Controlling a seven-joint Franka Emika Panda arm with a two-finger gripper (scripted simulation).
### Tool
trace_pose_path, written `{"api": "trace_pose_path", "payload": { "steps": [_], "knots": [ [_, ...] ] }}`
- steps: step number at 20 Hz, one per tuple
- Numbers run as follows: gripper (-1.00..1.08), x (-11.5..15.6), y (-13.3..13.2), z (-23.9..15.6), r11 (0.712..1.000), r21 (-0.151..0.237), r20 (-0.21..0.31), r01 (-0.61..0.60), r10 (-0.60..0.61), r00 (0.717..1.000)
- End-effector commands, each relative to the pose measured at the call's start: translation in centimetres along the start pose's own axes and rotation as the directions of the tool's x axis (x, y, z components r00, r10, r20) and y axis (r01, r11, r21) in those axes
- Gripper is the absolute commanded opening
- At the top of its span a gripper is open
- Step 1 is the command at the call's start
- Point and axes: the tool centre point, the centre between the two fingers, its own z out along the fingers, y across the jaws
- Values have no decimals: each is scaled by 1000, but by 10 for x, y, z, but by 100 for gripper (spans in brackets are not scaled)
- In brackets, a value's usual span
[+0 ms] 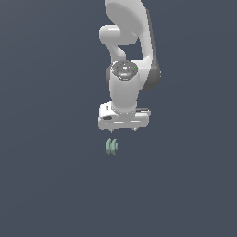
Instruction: Pick up the object and move it to a goal position.
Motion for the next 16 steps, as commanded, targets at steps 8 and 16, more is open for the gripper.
{"api": "trace_pose_path", "payload": {
  "steps": [8, 16],
  "knots": [
    [100, 13, 45, 51, 993, -10, 5, -119, 119, 993],
    [100, 16, 59, 67, 988, -15, 6, -155, 155, 988]
  ]
}}
